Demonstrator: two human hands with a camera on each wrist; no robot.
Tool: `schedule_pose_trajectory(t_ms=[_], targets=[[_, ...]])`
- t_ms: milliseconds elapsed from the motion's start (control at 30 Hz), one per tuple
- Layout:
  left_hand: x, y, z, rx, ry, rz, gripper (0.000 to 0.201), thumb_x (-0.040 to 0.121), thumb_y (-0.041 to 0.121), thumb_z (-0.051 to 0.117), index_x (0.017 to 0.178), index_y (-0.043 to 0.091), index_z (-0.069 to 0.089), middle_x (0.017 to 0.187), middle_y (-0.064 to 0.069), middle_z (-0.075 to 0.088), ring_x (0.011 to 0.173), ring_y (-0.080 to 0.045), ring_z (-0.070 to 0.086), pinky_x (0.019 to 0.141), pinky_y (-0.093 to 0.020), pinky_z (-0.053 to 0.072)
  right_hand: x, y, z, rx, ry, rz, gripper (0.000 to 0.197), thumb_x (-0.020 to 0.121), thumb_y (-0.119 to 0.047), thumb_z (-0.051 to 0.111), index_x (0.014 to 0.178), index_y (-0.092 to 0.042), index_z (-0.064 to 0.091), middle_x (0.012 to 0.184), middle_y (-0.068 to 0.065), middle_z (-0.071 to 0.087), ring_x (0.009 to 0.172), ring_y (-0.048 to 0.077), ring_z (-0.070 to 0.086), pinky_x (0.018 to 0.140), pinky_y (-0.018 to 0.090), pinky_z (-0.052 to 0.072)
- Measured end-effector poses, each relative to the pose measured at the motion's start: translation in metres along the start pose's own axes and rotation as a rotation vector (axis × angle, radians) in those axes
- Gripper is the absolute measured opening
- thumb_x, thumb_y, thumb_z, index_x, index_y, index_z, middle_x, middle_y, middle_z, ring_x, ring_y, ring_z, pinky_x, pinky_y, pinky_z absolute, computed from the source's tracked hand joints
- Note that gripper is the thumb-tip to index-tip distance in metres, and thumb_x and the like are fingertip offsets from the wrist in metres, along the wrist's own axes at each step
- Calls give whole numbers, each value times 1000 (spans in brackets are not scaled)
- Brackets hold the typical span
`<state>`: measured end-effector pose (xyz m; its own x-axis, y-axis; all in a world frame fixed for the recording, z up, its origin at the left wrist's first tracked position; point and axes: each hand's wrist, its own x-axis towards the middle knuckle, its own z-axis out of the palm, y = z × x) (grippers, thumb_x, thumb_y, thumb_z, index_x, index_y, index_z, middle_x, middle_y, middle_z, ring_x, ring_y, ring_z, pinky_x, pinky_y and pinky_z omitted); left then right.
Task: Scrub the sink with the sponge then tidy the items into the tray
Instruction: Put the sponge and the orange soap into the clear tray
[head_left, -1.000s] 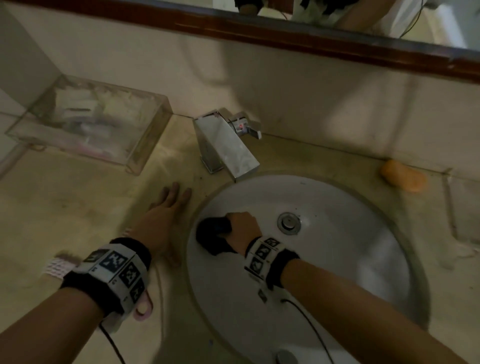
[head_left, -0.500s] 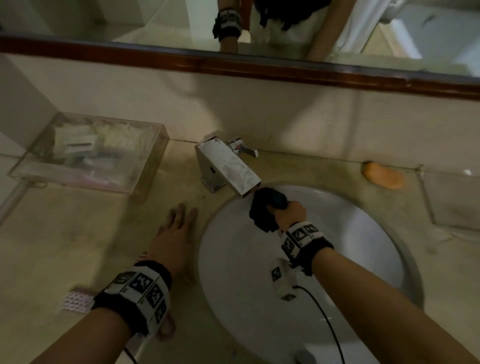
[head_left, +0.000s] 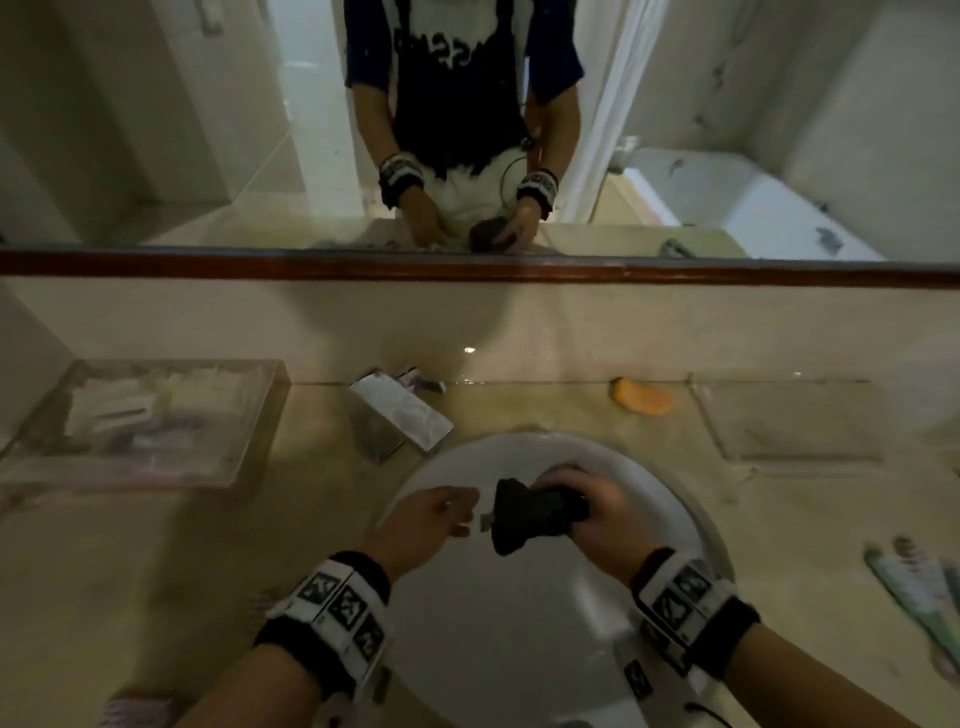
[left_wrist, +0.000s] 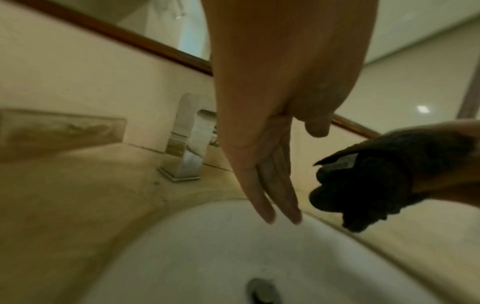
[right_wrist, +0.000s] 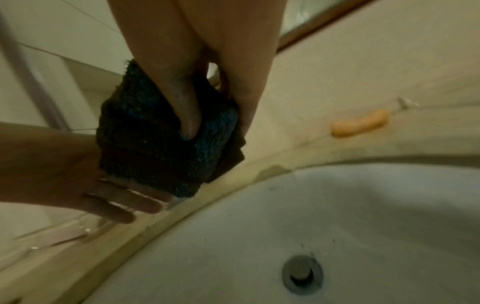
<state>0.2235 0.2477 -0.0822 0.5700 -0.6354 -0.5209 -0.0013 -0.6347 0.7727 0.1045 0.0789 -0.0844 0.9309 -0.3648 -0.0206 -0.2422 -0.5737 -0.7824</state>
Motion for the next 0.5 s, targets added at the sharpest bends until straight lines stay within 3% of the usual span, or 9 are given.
schedule_pose_trajectory(t_ms=[67, 167, 300, 367, 400, 500], targets=[[-1, 20, 8, -240, -166, -82, 55, 96, 51, 35, 128, 10, 54, 112, -12, 67, 101, -25, 65, 96, -38, 51, -13, -10, -5, 28, 76, -136, 27, 73, 5, 66, 96, -9, 70, 104, -12, 53, 103, -18, 47, 91, 2, 39], [-5, 35, 18, -356, -364, -113, 56, 94, 53, 38, 121, 9, 60, 112, -16, 70, 96, -28, 71, 77, -32, 60, -27, -11, -17, -72, 124, -242, 37, 70, 10, 68, 98, -14, 69, 111, -12, 49, 110, -28, 35, 90, -8, 32], [-9, 49, 32, -344, -242, -13, 32, 92, 30, 57, 112, 6, 63, 93, -9, 68, 70, -15, 67, 56, -21, 57, -46, 0, -28, -113, 174, -201, 43, 72, 9, 68, 106, -16, 67, 115, -9, 48, 109, -28, 35, 91, -10, 27], [-7, 54, 37, -311, -179, 50, 27, 90, 17, 61, 114, 4, 61, 95, -11, 64, 69, -15, 62, 52, -17, 55, -54, 11, -30, -111, 204, -113, 54, 75, 11, 64, 119, -19, 60, 120, -8, 46, 111, -16, 39, 95, -6, 29], [-4, 58, 43, -306, -156, 71, 28, 89, 12, 62, 115, 2, 60, 95, -11, 62, 70, -15, 61, 51, -16, 54, -59, 19, -33, -76, 219, -43, 58, 77, 14, 58, 124, -21, 56, 122, -6, 46, 116, -3, 44, 96, 0, 35], [1, 69, 56, -291, -75, 90, 23, 86, 3, 64, 107, 6, 59, 87, -7, 60, 70, -16, 60, 52, -18, 52, -68, 34, -45, 251, 296, 194, 45, 91, 7, 48, 125, -22, 50, 115, 5, 53, 107, 28, 59, 80, 14, 49]])
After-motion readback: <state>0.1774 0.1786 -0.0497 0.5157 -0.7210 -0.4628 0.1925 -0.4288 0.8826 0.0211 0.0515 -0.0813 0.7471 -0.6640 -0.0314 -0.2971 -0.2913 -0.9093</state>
